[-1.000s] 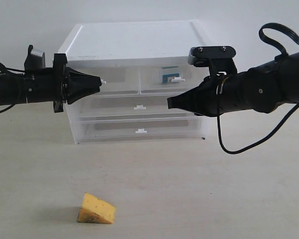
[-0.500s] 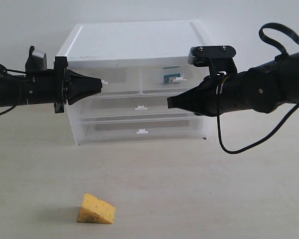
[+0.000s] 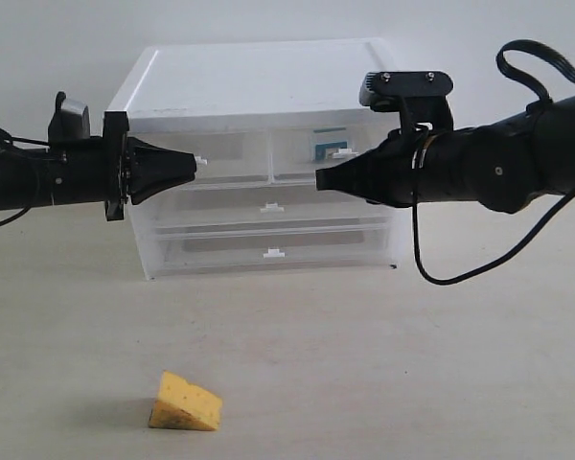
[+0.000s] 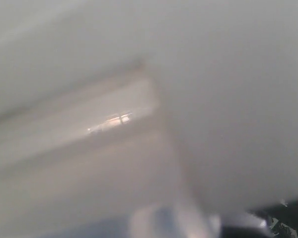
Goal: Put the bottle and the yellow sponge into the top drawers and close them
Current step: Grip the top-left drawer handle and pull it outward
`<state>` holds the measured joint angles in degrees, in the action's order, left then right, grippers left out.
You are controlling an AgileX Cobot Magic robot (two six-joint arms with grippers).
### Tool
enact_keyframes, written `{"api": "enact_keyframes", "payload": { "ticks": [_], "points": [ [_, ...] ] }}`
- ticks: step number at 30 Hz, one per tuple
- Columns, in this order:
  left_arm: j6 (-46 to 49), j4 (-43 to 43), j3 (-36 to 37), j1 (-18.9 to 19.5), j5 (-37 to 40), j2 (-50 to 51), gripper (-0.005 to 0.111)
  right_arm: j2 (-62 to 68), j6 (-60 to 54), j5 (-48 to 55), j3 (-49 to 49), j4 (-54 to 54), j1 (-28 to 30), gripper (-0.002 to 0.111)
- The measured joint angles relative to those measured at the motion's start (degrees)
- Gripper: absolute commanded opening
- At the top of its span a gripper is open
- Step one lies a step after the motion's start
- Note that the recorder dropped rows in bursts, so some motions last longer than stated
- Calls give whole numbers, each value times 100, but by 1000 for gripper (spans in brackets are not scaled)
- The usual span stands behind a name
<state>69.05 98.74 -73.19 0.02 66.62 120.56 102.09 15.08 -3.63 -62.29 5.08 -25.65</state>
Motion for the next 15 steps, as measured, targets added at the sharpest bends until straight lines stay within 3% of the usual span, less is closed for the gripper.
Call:
{"api": "enact_keyframes", "payload": {
  "ticks": [15],
  "points": [
    [39, 36, 577, 0, 59, -366, 4, 432, 0, -227, -385, 0, 0, 0]
  ]
}}
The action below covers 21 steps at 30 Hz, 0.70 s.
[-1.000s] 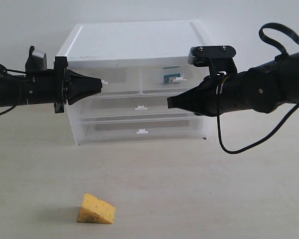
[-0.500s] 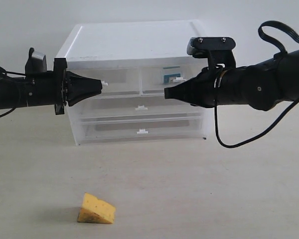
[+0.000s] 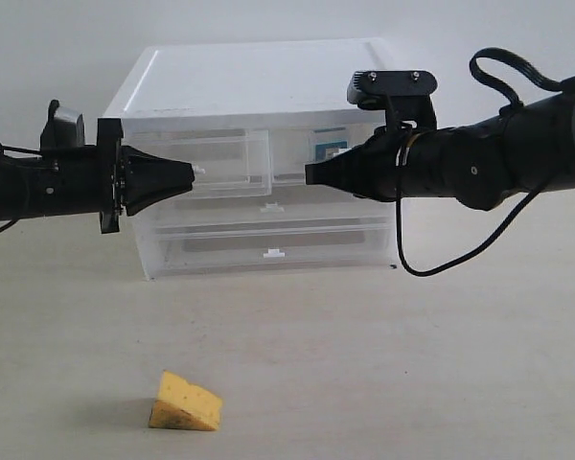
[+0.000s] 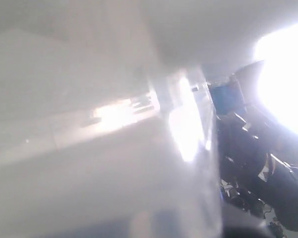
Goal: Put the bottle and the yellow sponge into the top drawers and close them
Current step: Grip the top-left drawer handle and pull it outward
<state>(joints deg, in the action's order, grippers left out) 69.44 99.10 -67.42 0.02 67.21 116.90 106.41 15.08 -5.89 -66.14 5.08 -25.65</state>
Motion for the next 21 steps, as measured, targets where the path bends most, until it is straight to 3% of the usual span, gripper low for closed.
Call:
{"api": "enact_keyframes", "payload": {
  "ticks": [21],
  "points": [
    [719, -44, 1499, 0, 12, -928, 4, -9, 54, 272, -56, 0, 0, 0]
  ]
}}
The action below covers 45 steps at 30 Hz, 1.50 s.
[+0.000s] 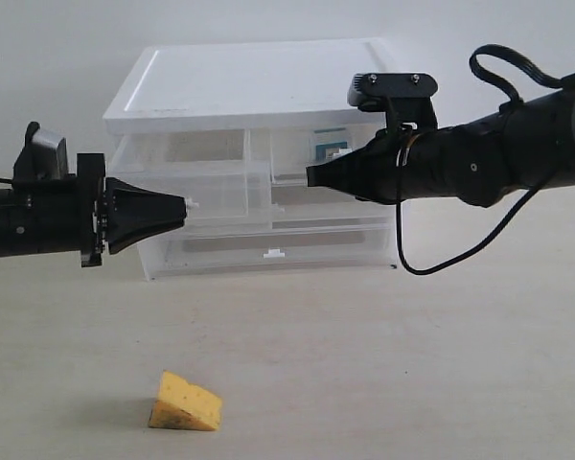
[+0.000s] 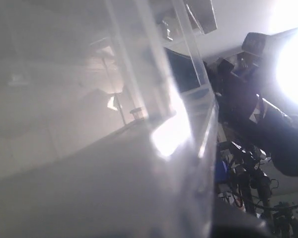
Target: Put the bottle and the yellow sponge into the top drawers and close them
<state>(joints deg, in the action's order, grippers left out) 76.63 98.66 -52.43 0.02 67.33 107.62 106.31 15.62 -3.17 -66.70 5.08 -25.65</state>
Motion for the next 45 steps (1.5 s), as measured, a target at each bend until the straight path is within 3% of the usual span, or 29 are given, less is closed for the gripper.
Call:
{"api": "enact_keyframes", "payload": {
  "ticks": [20, 28, 42, 45],
  "points": [
    [166, 0, 217, 109, 178, -48, 5, -663, 48, 1143, 92, 0, 0, 0],
    [193, 2, 217, 211, 207, -48, 41, -1022, -49, 1289, 536, -11, -12, 0],
    [243, -556, 217, 222, 214, -48, 62, -1162, -1714, 1790, 791, -11, -1420, 0],
    [184, -989, 217, 222, 214, -48, 62, -1162, -1712, 1790, 791, -54, -1601, 10]
  ]
}}
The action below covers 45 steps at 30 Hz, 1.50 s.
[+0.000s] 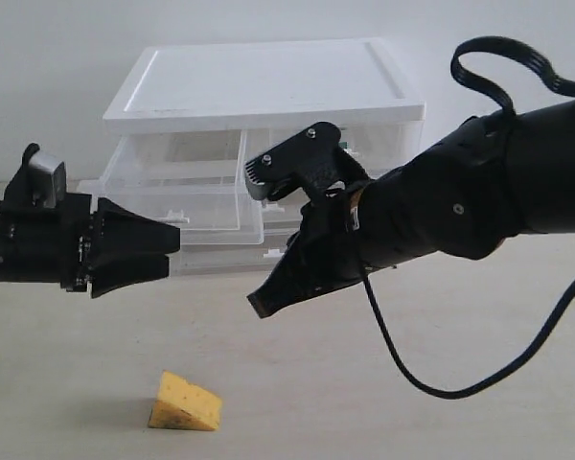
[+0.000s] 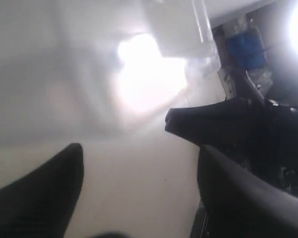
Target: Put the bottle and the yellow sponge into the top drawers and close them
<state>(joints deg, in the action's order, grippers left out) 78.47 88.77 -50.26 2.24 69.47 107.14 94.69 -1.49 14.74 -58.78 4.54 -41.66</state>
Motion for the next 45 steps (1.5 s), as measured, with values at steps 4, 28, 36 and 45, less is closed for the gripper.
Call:
{"api": "enact_keyframes", "payload": {
  "ticks": [4, 28, 36, 45],
  "points": [
    [-333, -1078, 219, 0, -212, -10, 56, 56, 149, 11, 0, -217, -105, 49],
    [-729, -1624, 660, 0, -2468, -10, 56, 1463, -240, -1564, -108, -454, -1603, 49],
    [-737, -1585, 660, 0, -2488, -10, 56, 1891, -462, -1908, -108, -454, -1603, 49],
    [-737, -1585, 660, 0, -2488, -10, 56, 2201, -595, -2149, -111, -484, -1603, 49]
  ]
}}
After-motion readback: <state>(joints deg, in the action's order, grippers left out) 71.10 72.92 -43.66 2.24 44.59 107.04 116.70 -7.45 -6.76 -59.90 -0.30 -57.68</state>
